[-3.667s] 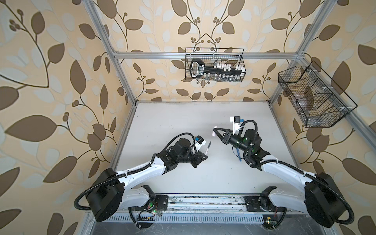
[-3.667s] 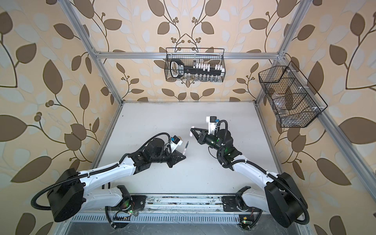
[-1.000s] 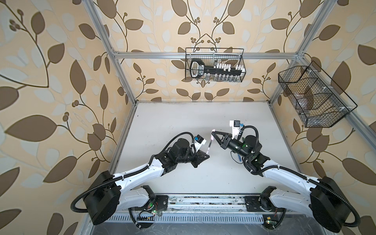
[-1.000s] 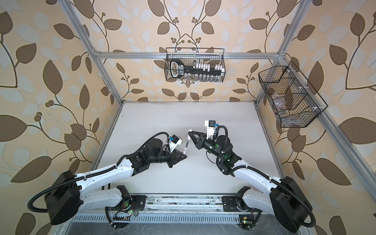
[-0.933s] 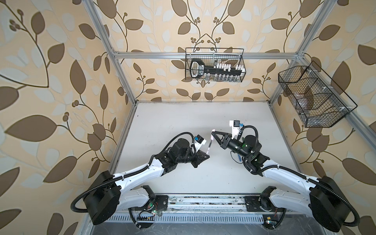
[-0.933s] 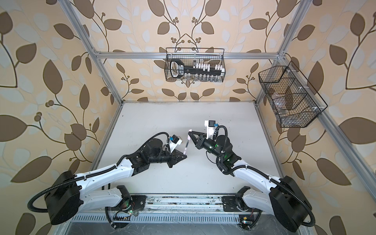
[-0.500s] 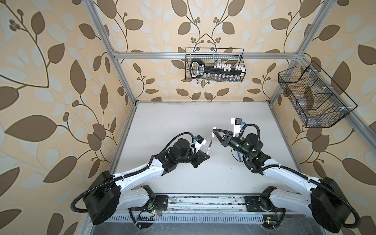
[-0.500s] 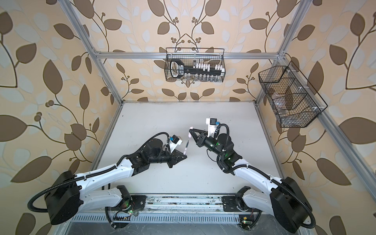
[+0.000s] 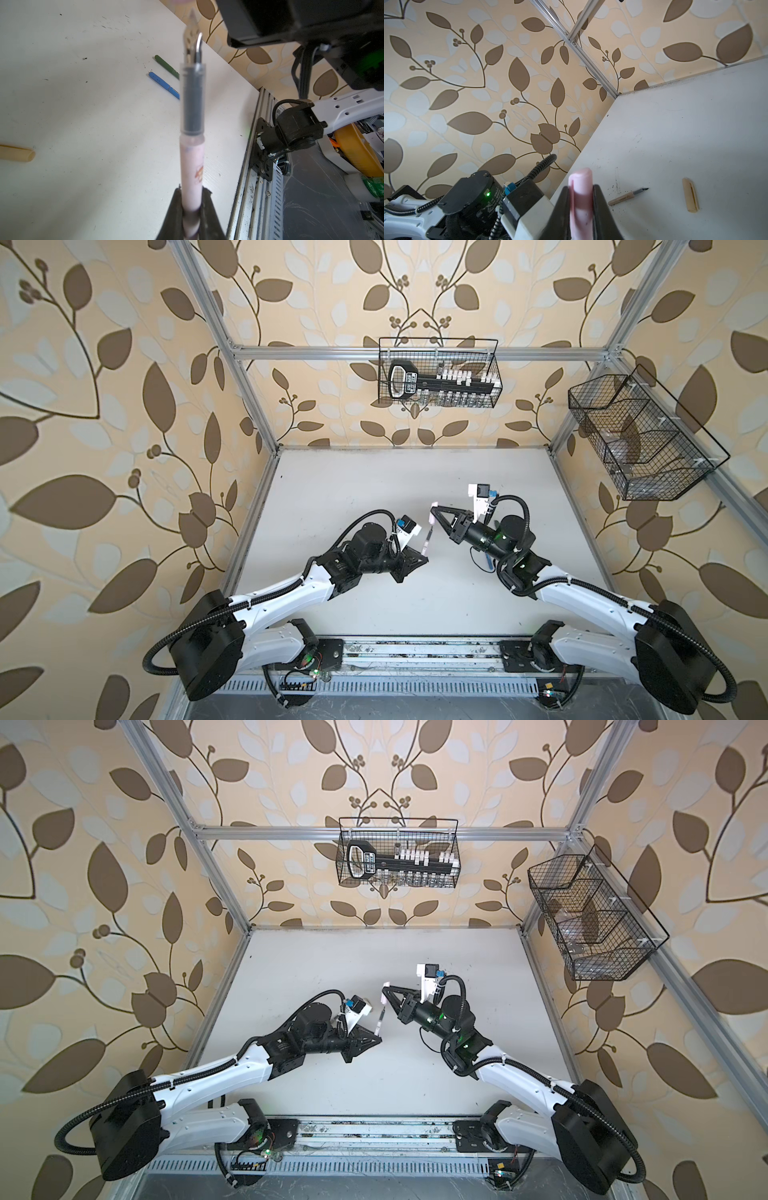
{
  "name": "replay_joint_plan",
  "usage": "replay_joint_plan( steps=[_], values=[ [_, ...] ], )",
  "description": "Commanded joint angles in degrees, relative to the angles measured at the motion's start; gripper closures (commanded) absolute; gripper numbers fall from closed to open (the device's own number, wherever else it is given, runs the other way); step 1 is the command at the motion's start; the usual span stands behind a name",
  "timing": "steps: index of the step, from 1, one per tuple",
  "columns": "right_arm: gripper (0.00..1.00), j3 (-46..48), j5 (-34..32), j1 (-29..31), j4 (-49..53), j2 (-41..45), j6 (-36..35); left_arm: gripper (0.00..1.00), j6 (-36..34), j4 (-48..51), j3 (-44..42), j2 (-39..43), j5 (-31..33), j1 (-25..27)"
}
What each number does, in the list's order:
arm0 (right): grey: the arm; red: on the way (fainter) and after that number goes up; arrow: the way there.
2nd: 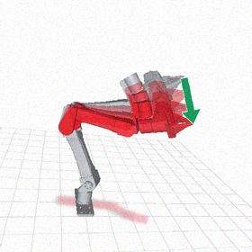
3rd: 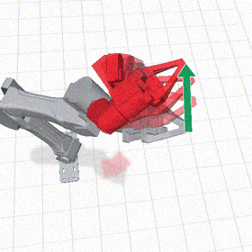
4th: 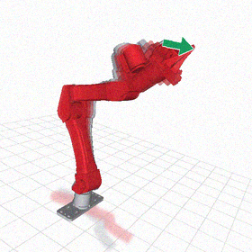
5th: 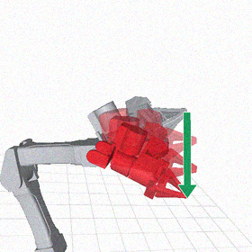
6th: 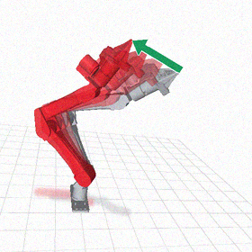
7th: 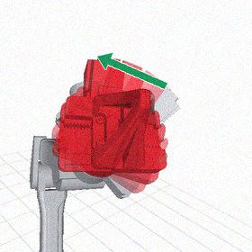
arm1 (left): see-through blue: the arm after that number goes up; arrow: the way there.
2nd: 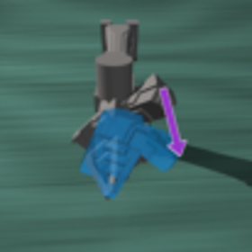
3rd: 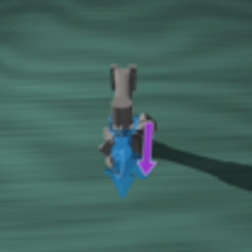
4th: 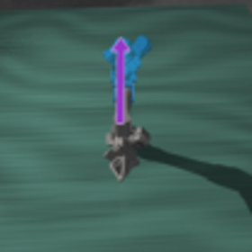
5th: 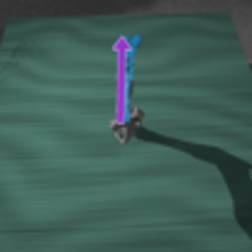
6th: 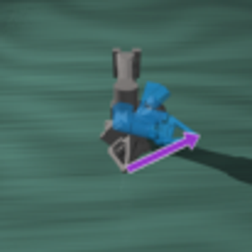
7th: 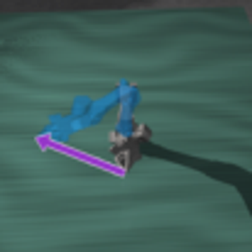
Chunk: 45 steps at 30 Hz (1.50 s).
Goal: Insert the pens into the pen caps
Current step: 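Lower the pink cap onto the pink pen nib with the right gripper, then push the pink cap down over the pen barrel with the right gripper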
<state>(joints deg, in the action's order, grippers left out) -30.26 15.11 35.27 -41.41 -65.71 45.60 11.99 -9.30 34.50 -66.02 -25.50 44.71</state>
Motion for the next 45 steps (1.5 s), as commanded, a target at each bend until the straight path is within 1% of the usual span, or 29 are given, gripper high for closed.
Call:
replay_joint_plan(
  steps=[1, 8, 12, 30, 33, 39, 45],
  values=[
    [0.82, 1.6, -0.9, 0.4, -2.8, -0.6, 0.6, 0.96, -1.0, -2.1, -0.1, 1.9, -0.6, 0.6],
    [0.83, 1.9, -0.2, 0.8, -4.9, -1.3, 1.6, 0.96, -0.7, -2.5, -0.1, 1.8, -0.4, 0.6],
    [0.83, 2.6, 0.0, 1.0, -5.3, -0.4, 2.1, 0.96, -0.8, -2.4, 0.0, 1.7, 0.1, 0.6],
    [0.83, 4.7, -0.6, 1.9, -4.6, 2.0, 2.6, 0.96, -1.1, -1.9, 0.8, 2.2, 1.1, 0.6],
    [0.83, 5.1, -0.8, 2.0, -5.4, 1.8, 2.9, 0.96, -1.1, -1.5, 1.6, 3.2, 0.8, 0.6],
    [0.83, 5.0, -0.7, 2.3, -6.2, 1.7, 3.1, 0.96, -1.8, 0.4, 2.1, 6.4, 2.7, 0.6],
    [0.83, 4.9, -0.2, 2.5, -7.4, 0.7, 3.5, 0.95, -1.7, 1.1, 3.1, 7.9, 2.9, 0.6]
  ],
)
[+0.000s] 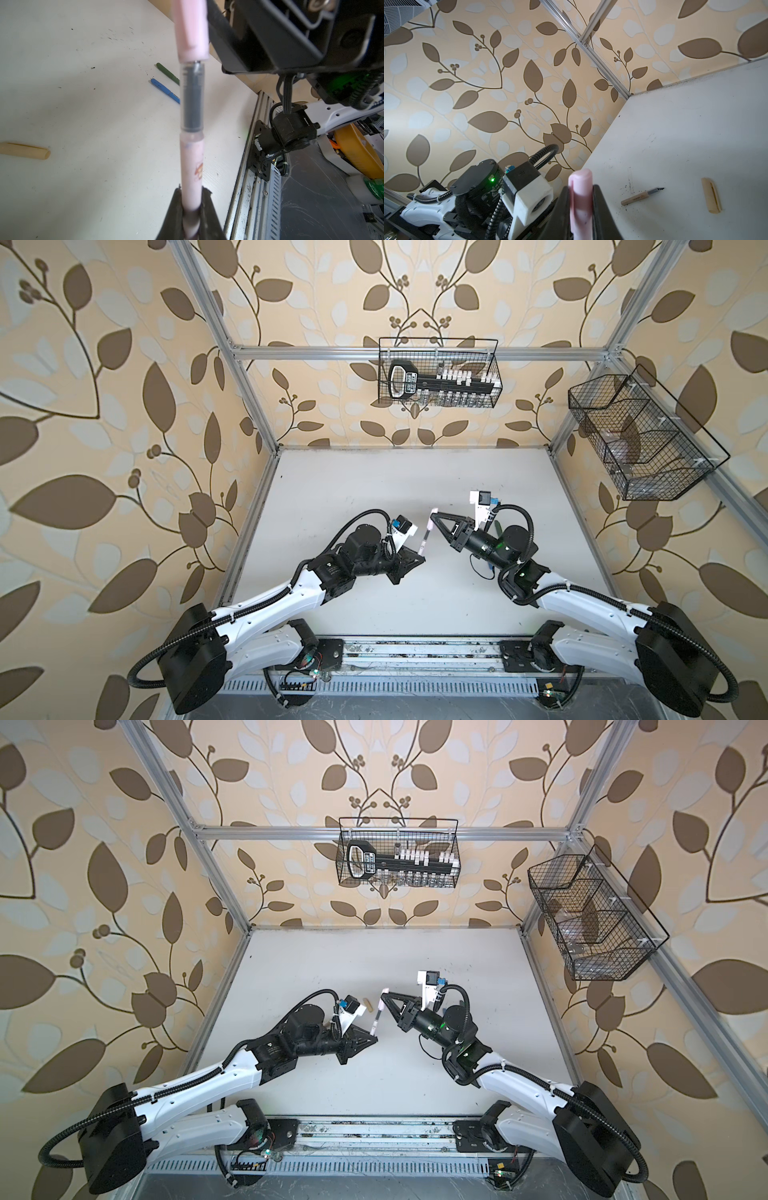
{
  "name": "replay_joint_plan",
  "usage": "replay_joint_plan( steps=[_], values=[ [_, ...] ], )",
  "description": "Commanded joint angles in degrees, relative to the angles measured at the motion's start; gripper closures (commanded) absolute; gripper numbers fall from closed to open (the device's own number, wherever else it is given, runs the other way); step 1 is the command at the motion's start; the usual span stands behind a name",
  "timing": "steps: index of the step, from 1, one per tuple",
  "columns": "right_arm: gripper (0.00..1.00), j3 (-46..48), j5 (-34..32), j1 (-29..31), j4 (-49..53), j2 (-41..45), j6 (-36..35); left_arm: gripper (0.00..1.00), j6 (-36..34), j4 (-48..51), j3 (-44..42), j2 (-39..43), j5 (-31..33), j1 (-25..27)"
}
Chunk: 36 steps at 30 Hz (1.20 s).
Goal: Insert the pens into the pen caps
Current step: 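Push the pink cap down over the pen barrel with the right gripper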
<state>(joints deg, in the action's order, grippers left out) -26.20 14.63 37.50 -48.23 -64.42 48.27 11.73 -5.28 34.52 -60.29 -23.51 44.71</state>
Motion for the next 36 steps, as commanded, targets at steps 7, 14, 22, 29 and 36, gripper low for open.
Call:
replay_joint_plan(
  steps=[7, 14, 22, 29, 36],
  values=[
    [0.83, 0.6, 0.9, 0.5, -1.0, 0.2, 0.9, 0.95, -1.6, -3.4, 4.9, 1.1, 0.1, 0.6],
    [0.82, -0.7, 1.1, 0.3, 4.9, 3.8, -1.3, 0.95, -2.0, -4.9, 6.5, -0.7, -0.7, 0.6],
    [0.82, -2.7, 2.7, 0.3, 10.3, 6.1, -3.5, 0.95, -3.3, -3.6, 7.4, -0.6, 0.8, 0.6],
    [0.63, -5.5, 5.0, 0.3, 17.9, 7.2, -8.2, 0.96, -4.9, -2.0, 8.6, -1.3, 2.1, 0.6],
    [0.45, -8.3, 5.2, -1.8, 31.7, 13.9, -13.4, 0.96, -4.7, -2.1, 7.8, -1.4, 3.6, 0.6]
  ],
)
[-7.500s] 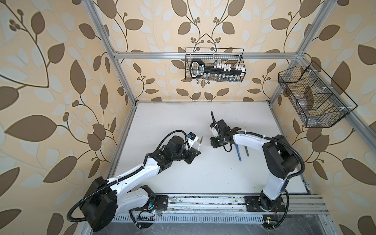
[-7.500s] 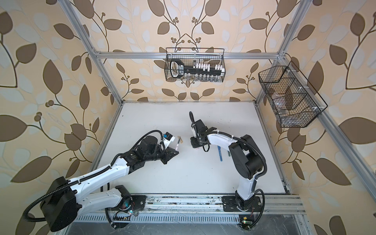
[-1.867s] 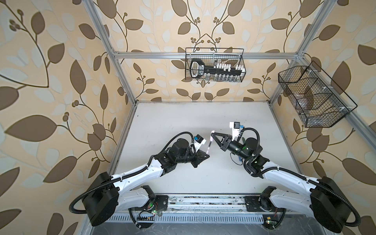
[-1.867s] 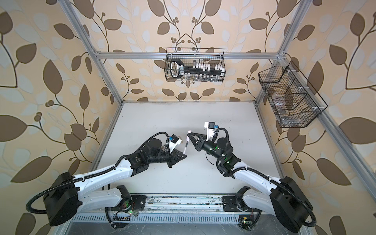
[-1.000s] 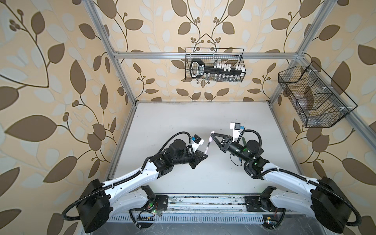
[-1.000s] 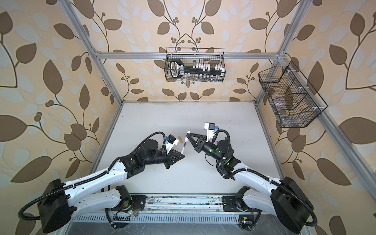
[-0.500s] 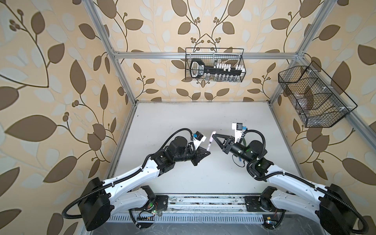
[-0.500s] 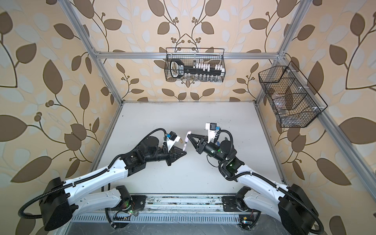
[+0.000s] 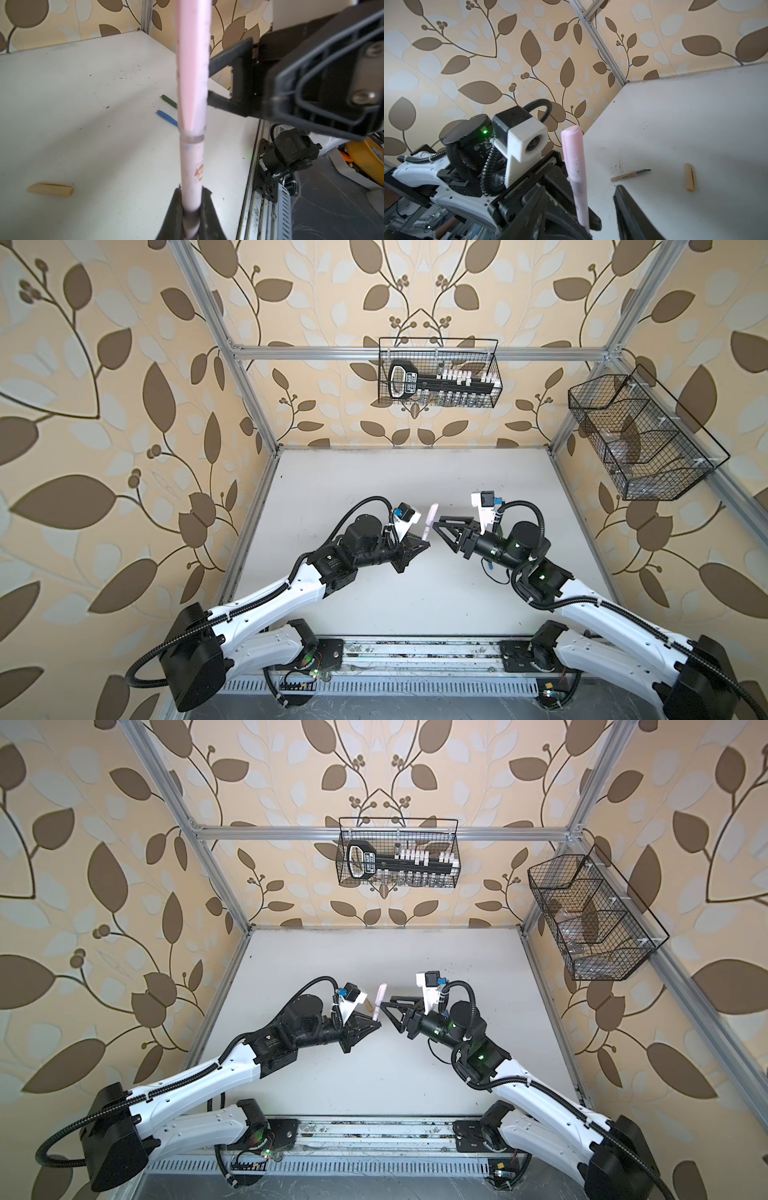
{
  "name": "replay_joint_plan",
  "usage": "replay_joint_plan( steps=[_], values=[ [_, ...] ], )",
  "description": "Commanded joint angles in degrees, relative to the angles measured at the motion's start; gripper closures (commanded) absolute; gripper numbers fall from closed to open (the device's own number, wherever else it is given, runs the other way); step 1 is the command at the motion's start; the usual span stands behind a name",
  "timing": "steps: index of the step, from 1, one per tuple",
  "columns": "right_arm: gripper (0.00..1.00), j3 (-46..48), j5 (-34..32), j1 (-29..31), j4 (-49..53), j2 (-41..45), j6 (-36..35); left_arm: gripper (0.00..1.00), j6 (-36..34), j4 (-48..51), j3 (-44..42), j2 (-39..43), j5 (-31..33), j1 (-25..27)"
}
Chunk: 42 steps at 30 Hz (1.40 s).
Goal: Insert the pens into the pen caps
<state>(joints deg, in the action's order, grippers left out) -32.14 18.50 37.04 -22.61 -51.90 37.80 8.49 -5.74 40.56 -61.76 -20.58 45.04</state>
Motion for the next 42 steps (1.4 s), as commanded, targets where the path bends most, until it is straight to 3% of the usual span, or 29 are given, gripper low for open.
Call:
replay_joint_plan(
  steps=[1, 12, 21, 25, 39, 42],
  values=[
    [0.44, -2.7, 2.3, -2.2, 5.9, 1.3, -2.7, 0.96, -1.4, -1.6, 1.8, 0.1, 0.6, 0.2],
    [0.46, -12.3, 12.5, -5.0, 6.4, -7.7, -4.3, 0.97, -0.6, -2.8, 1.6, -1.3, -1.3, 0.2],
    [0.56, -16.9, 12.5, -5.4, 12.5, -11.6, -5.8, 0.97, -1.3, -2.7, 2.8, -1.5, -1.3, 0.2],
    [0.62, -16.8, 13.1, -5.7, 13.2, -10.9, -5.9, 0.97, -1.3, -3.1, 3.0, -1.5, -1.3, 0.2],
    [1.00, -16.6, 15.9, -5.6, 14.4, -11.7, -6.8, 1.00, -2.4, -3.9, 5.5, -0.7, 0.9, 0.2],
    [1.00, -16.2, 16.1, -5.3, 13.8, -11.9, -6.4, 1.00, -3.5, -5.7, 7.0, -0.8, 2.7, 0.2]
  ],
)
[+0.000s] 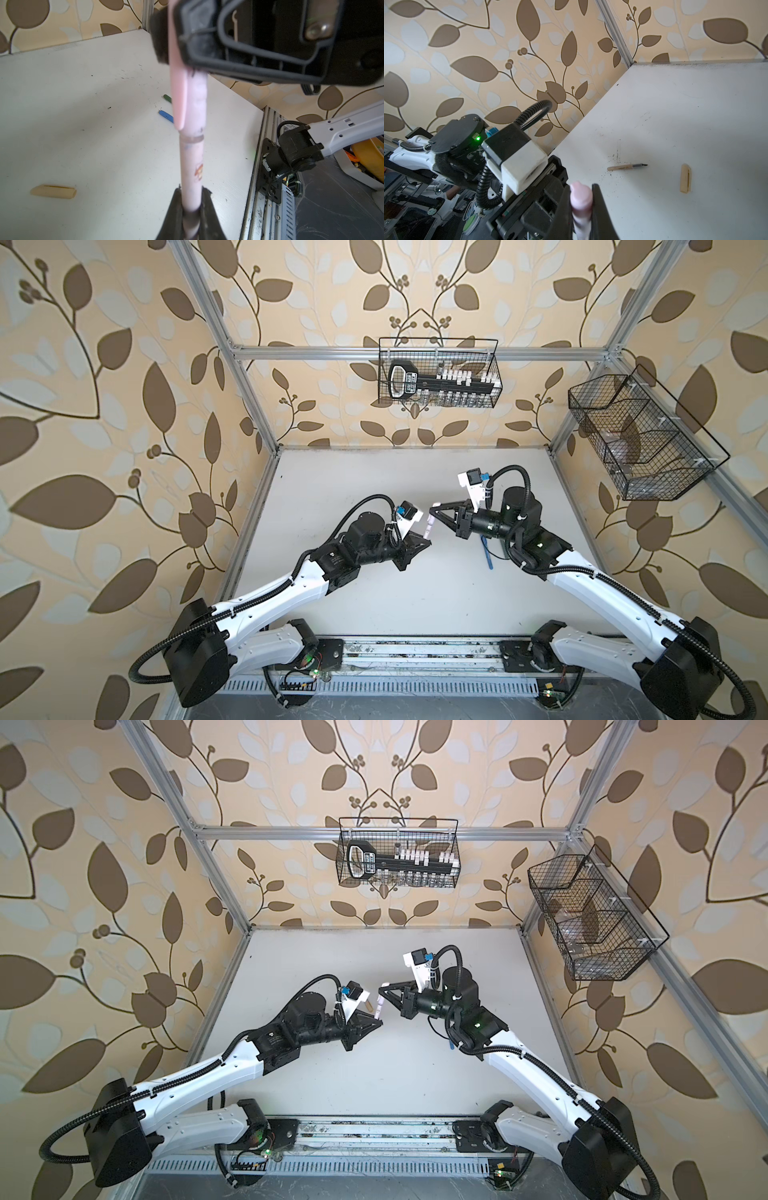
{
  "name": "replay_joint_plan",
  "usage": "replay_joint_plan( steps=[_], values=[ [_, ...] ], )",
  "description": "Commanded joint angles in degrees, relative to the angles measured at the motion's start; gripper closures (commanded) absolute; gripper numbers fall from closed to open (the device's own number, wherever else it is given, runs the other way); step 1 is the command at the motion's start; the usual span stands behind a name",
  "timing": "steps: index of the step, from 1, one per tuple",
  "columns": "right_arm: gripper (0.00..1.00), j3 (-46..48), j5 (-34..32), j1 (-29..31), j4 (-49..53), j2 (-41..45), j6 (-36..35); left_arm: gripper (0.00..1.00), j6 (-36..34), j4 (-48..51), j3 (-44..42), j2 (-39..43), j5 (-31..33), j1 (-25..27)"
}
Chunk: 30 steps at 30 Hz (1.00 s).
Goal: Insert the pens into the pen caps
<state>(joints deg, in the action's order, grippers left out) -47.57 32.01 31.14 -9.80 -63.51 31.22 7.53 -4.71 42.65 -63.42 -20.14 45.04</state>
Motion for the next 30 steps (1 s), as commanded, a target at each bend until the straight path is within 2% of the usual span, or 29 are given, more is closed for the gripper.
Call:
replay_joint_plan(
  steps=[1, 4, 7, 13, 17, 22, 26, 30],
  values=[
    [1.00, -0.6, 2.6, 0.7, 0.9, -0.3, 0.2, 1.00, -2.8, -7.7, 5.2, 0.9, 3.1, 0.2],
    [1.00, 0.2, 2.6, 1.6, 1.0, -0.4, 0.1, 1.00, -4.3, -11.8, 6.2, 0.7, 5.3, -0.4],
    [1.00, 0.9, 2.5, 2.5, 1.6, -1.0, -0.2, 1.00, -4.6, -15.7, 8.0, -0.2, 4.8, -2.4],
    [1.00, 3.4, 1.7, 4.4, 1.5, -1.8, -0.2, 1.00, -3.1, -22.8, 11.6, -2.1, 1.7, -7.3],
    [1.00, 5.0, 1.1, 5.0, 1.6, -2.9, -0.4, 1.00, 1.4, -29.1, 13.3, -3.5, -1.8, -11.4],
    [1.00, 6.4, 0.4, 6.1, 4.1, -2.9, -2.1, 1.00, 3.9, -30.3, 15.7, -4.8, -5.2, -14.3],
    [1.00, 7.1, 0.6, 6.0, 5.0, -1.6, -2.8, 1.00, 6.9, -31.6, 14.2, -3.7, -8.4, -17.5],
    [1.00, 4.9, 2.2, 5.3, 6.2, -0.7, -3.6, 1.00, 5.4, -25.0, 13.8, -3.4, -12.2, -17.7]
  ],
)
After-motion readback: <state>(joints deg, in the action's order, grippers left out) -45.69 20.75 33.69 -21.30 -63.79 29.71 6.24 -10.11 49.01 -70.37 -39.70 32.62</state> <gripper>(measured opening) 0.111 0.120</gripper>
